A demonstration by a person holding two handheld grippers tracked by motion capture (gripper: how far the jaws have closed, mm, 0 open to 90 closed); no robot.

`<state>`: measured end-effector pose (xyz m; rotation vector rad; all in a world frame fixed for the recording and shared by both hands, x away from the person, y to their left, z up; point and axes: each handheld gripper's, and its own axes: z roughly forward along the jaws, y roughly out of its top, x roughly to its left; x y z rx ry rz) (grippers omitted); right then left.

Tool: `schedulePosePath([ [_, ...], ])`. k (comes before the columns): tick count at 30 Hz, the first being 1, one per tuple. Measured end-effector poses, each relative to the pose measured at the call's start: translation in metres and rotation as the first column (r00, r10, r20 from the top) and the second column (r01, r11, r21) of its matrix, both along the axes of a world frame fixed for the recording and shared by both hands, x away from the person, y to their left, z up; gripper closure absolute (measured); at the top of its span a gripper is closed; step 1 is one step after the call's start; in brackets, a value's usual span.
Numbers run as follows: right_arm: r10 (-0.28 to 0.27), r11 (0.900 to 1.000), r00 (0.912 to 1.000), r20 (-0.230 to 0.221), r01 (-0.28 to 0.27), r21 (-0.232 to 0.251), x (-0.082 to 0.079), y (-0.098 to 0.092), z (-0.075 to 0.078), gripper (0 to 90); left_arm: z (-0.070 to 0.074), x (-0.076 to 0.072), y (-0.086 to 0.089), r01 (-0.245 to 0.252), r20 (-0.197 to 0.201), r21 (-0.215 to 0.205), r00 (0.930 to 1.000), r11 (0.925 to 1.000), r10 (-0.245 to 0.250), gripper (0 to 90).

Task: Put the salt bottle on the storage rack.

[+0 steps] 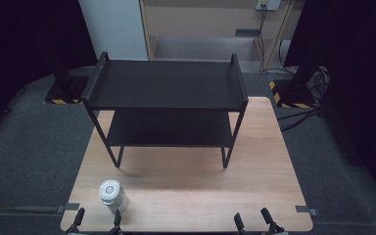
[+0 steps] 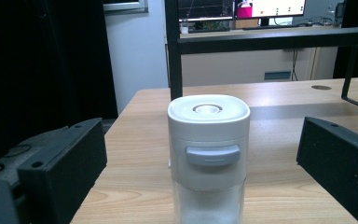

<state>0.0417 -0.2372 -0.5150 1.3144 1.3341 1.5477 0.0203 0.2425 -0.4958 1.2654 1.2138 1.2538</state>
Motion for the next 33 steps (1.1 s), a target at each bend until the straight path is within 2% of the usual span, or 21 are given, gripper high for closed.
schedulePosePath([
  [8, -0.003, 1.0, 1.0, 0.0, 0.003, 0.003, -0.0008, -0.0019, -0.0002, 4.6, 0.0011, 0.0015, 0.0005, -0.001, -0.004, -0.014, 1.0, 0.9999, 0.001, 0.2],
  [33, -0.002, 1.0, 1.0, -0.002, 0.002, 0.006, 0.0014, -0.0047, -0.0034, 4.4, 0.0009, 0.0062, -0.0067, 0.0, -0.016, -0.018, 0.9999, 0.9998, 0.0, 0.1],
])
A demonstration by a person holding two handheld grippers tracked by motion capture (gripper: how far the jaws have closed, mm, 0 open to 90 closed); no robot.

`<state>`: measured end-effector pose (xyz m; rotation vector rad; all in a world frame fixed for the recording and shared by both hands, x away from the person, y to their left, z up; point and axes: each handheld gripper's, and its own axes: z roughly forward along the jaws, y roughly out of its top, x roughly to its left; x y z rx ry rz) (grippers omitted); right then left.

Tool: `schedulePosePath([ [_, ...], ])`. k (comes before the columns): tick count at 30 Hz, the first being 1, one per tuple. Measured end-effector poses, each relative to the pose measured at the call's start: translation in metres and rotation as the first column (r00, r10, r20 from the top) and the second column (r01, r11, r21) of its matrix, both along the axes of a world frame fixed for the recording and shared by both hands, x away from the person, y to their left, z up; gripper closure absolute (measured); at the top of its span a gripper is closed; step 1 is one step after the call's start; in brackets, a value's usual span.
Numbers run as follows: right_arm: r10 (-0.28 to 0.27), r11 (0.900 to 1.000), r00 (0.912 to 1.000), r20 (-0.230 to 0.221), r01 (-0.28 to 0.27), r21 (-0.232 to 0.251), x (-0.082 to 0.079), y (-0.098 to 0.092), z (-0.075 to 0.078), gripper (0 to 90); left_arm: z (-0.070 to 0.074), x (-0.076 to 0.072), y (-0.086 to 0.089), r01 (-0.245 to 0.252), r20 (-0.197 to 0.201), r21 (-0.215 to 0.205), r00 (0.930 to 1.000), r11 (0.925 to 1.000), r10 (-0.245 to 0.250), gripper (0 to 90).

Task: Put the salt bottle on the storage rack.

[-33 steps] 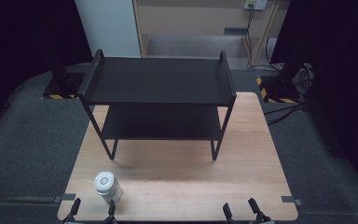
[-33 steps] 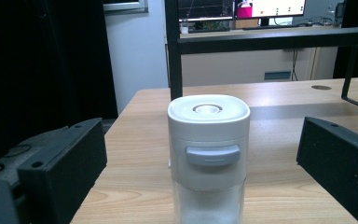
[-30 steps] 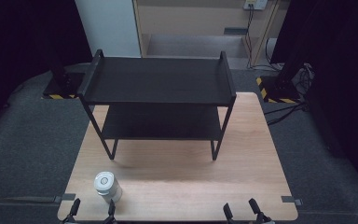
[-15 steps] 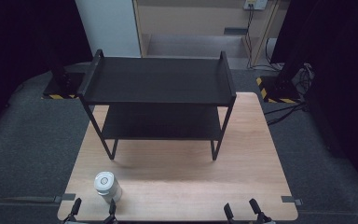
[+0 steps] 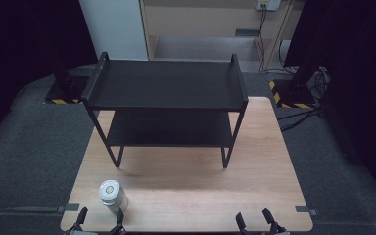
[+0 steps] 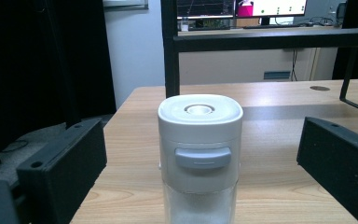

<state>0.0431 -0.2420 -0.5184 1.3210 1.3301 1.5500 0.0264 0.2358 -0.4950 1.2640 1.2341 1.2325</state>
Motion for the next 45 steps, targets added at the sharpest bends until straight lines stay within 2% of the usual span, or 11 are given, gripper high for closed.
schedulePosePath([
  [14, 0.001, 1.0, 1.0, -0.003, -0.001, 0.003, 0.0, -0.002, -0.002, 4.2, -0.006, 0.01, -0.006, -0.011, 0.007, 0.003, 0.9999, 0.9999, 0.011, 0.0],
  [22, 0.001, 1.0, 0.9999, -0.01, -0.001, 0.013, 0.002, -0.001, -0.007, 4.2, -0.009, 0.03, -0.01, -0.024, -0.001, 0.009, 0.9997, 0.9997, 0.024, 0.0],
  [26, 0.0, 1.0, 0.9999, -0.013, 0.0, 0.012, 0.004, -0.002, -0.007, 4.2, -0.011, 0.042, -0.011, -0.027, -0.023, 0.011, 0.9994, 0.9996, 0.027, 0.3],
  [34, -0.01, 1.0, 0.9997, -0.023, 0.01, 0.013, 0.006, -0.006, -0.008, 4.2, -0.016, 0.053, -0.013, -0.045, -0.044, 0.006, 0.998, 0.999, 0.045, 0.9],
  [40, -0.011, 1.0, 0.9995, -0.03, 0.011, 0.013, 0.007, -0.006, -0.01, 4.2, -0.019, 0.055, -0.012, -0.048, -0.041, 0.011, 0.998, 0.9988, 0.048, 4.8],
  [45, -0.013, 1.0, 0.9993, -0.035, 0.014, 0.013, 0.008, -0.006, -0.01, 4.2, -0.018, 0.053, -0.01, -0.03, -0.03, 0.02, 0.9991, 0.9993, 0.031, 15.6],
])
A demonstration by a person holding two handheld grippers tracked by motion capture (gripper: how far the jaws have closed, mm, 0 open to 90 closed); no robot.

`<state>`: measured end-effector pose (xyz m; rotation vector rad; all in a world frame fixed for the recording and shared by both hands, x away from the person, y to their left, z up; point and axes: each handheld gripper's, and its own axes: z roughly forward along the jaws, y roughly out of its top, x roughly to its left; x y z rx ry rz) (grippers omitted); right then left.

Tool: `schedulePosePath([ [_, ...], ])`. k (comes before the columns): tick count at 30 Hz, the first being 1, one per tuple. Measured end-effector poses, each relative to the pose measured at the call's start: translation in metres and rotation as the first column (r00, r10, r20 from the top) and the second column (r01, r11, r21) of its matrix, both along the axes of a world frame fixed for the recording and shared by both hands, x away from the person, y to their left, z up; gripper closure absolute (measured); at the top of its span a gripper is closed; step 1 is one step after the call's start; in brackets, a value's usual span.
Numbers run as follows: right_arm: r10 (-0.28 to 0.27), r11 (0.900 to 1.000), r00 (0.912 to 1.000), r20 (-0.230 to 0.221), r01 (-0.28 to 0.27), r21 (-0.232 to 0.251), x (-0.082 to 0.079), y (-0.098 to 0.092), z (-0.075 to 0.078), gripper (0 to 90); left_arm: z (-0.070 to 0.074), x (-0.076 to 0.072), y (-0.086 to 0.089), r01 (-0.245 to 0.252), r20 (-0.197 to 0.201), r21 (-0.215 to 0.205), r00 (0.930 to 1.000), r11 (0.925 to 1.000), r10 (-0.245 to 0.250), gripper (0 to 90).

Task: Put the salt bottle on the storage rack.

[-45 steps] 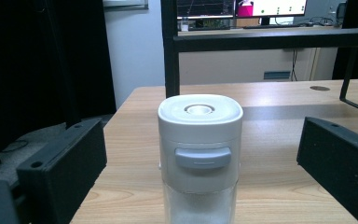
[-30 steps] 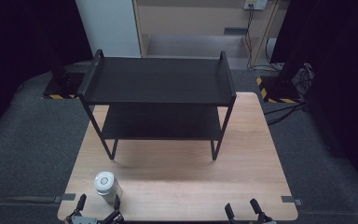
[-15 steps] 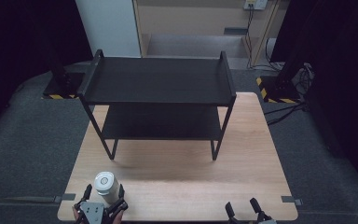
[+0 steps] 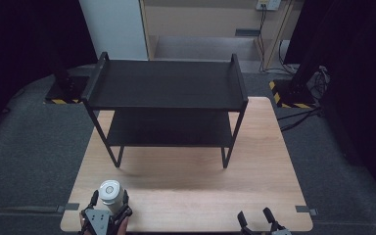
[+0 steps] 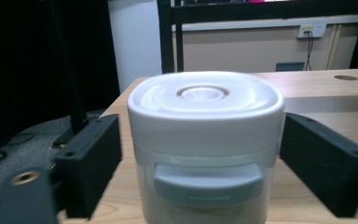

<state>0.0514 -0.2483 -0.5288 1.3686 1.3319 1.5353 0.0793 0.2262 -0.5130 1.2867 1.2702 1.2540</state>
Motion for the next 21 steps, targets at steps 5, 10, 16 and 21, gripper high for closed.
schedulePosePath([
  [5, 0.004, 1.0, 1.0, -0.001, -0.004, -0.003, 0.001, 0.001, 0.0, 4.2, 0.004, 0.002, 0.004, 0.02, -0.026, -0.01, 0.9994, 0.9998, -0.02, 24.3],
  [10, 0.005, 1.0, 1.0, 0.001, -0.005, -0.006, 0.001, 0.001, 0.001, 4.2, 0.006, 0.001, 0.008, 0.025, -0.03, -0.02, 0.9992, 0.9995, -0.026, 29.9],
  [16, 0.005, 1.0, 1.0, 0.005, -0.005, -0.009, 0.0, 0.002, 0.003, 4.2, 0.019, 0.002, 0.015, 0.055, -0.074, -0.033, 0.9956, 0.9979, -0.058, 30.4],
  [21, 0.005, 1.0, 0.9999, 0.014, -0.005, -0.013, -0.001, 0.003, 0.006, 4.2, 0.035, -0.004, 0.016, 0.088, -0.053, -0.04, 0.9945, 0.9953, -0.09, 30.4],
])
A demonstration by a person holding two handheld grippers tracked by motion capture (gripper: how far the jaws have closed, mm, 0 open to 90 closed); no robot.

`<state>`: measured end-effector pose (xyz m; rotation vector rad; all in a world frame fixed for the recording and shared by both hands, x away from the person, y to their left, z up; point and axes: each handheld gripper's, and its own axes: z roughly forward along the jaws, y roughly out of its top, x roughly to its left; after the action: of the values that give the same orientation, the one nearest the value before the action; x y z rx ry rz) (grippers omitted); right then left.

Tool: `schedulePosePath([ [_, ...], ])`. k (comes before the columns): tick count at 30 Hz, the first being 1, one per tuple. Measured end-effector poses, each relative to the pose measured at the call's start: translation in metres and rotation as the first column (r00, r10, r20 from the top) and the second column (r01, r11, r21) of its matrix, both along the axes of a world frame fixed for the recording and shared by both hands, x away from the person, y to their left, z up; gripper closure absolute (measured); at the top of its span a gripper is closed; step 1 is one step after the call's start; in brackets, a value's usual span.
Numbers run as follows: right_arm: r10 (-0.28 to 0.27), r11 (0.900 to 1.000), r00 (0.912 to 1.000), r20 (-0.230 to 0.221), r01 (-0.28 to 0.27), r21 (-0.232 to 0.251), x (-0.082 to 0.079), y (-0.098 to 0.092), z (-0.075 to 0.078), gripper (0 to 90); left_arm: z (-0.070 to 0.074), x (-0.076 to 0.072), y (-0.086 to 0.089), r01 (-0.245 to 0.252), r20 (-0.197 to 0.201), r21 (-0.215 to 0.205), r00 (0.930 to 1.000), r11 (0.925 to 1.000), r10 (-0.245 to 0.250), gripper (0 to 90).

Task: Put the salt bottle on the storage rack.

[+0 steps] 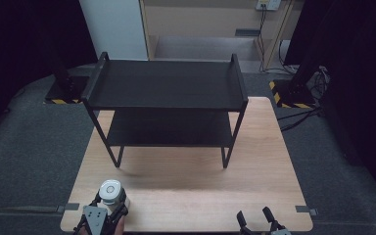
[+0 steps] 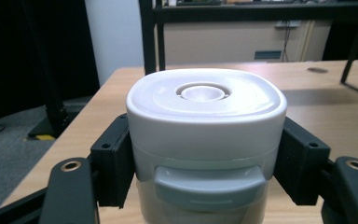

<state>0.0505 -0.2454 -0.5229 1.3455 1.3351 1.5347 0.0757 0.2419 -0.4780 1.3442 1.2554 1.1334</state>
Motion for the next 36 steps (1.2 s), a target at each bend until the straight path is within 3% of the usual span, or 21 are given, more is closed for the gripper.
schedulePosePath([
  [3, -0.001, 1.0, 1.0, 0.004, 0.001, -0.004, 0.0, 0.0, 0.002, 4.2, 0.01, -0.002, 0.0, 0.016, 0.02, -0.005, 0.9997, 0.9999, -0.015, 30.4],
  [4, -0.001, 1.0, 1.0, 0.004, 0.001, -0.004, -0.001, 0.0, 0.003, 4.2, 0.027, -0.003, 0.0, 0.033, 0.025, -0.004, 0.9991, 0.9994, -0.033, 30.4],
  [5, -0.001, 1.0, 1.0, 0.004, 0.001, -0.004, -0.001, 0.0, 0.003, 4.2, 0.027, -0.003, 0.0, 0.033, 0.025, -0.004, 0.9991, 0.9994, -0.033, 30.4],
  [10, -0.008, 1.0, 0.9999, 0.011, 0.008, -0.008, -0.004, 0.001, 0.006, 4.3, 0.068, -0.002, -0.002, 0.058, 0.053, -0.007, 0.9969, 0.9983, -0.057, 30.4],
  [11, -0.011, 1.0, 0.9999, 0.012, 0.011, -0.006, -0.004, 0.001, 0.007, 4.3, 0.068, -0.002, -0.002, 0.058, 0.053, -0.007, 0.9969, 0.9983, -0.057, 30.4],
  [13, -0.013, 1.0, 0.9998, 0.014, 0.013, -0.008, -0.005, 0.001, 0.008, 4.4, 0.086, 0.002, -0.006, 0.063, 0.064, -0.002, 0.9959, 0.998, -0.063, 30.4],
  [14, -0.013, 1.0, 0.9998, 0.015, 0.013, -0.007, -0.005, 0.001, 0.008, 4.4, 0.086, 0.002, -0.006, 0.063, 0.064, -0.002, 0.9959, 0.998, -0.063, 30.4],
  [17, -0.012, 1.0, 0.9998, 0.019, 0.012, -0.006, -0.005, 0.002, 0.009, 4.4, 0.103, 0.01, -0.01, 0.068, 0.074, 0.0, 0.995, 0.9977, -0.068, 30.4],
  [24, -0.009, 1.0, 0.9997, 0.024, 0.009, -0.005, -0.005, 0.002, 0.012, 4.4, 0.124, 0.025, -0.019, 0.087, 0.077, 0.016, 0.9931, 0.9961, -0.088, 30.4],
  [28, -0.007, 1.0, 0.9996, 0.028, 0.007, -0.003, -0.003, 0.002, 0.015, 4.4, 0.137, 0.041, -0.028, 0.094, 0.076, 0.036, 0.9925, 0.995, -0.096, 30.4],
  [36, -0.003, 1.0, 0.9996, 0.028, 0.003, 0.002, 0.001, 0.0, 0.016, 4.5, 0.147, 0.07, -0.042, 0.088, 0.082, 0.034, 0.9925, 0.9955, -0.091, 30.4],
])
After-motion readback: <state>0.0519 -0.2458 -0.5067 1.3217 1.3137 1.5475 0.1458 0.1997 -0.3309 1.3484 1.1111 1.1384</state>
